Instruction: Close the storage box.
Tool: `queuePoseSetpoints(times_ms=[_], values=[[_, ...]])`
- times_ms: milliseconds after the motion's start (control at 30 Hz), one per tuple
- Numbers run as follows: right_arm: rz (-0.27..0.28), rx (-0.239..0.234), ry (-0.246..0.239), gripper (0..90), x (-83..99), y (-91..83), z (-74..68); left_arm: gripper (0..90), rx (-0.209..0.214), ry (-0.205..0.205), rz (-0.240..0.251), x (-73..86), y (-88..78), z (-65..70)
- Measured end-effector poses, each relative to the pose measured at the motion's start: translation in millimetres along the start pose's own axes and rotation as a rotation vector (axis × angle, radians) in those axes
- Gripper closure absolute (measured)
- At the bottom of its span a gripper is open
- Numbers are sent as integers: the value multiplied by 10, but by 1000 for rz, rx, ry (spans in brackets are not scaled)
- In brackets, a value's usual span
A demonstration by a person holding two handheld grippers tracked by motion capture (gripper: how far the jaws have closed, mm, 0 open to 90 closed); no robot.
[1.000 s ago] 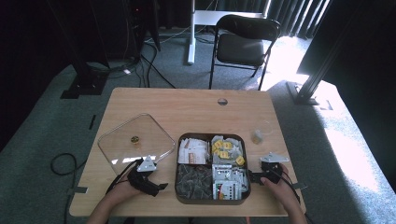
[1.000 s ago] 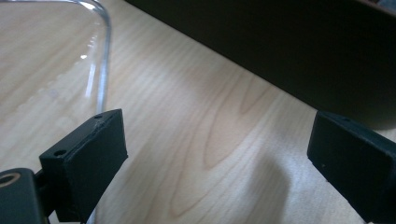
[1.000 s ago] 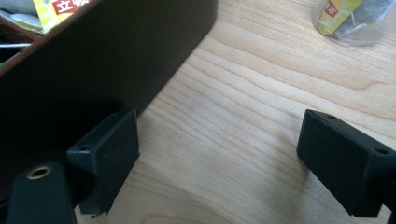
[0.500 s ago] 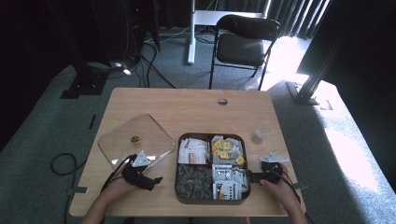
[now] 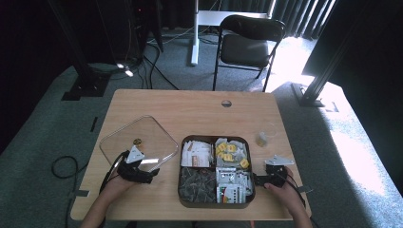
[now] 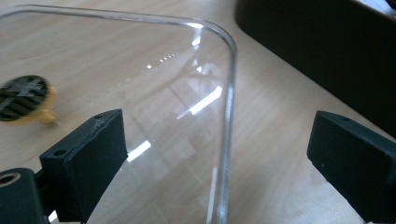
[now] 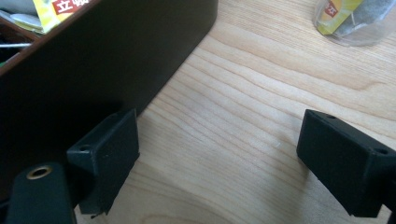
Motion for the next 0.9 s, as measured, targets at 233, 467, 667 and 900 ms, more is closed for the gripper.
queuePoseSetpoints(times_ms=[233,467,667,900], values=[[0,0,0,123,0,0,0,49,-53,-49,43,-51,-36,-157],[0,0,0,123,0,0,0,49,-103,-96,72,-61,-21,-303],[0,0,0,123,0,0,0,49,-159,-160,87,-82,13,-451],[0,0,0,123,0,0,0,49,-203,-199,84,-121,83,-583]])
Point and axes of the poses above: each handheld gripper's, and its own axes: y roughly forward along the jaws, x roughly out of its underside, z roughly to its right, the point moved 7 cm from there along y, roughly forward along the jaws, and after that the axes turned 1 degree about x, right-handed, at the moved point
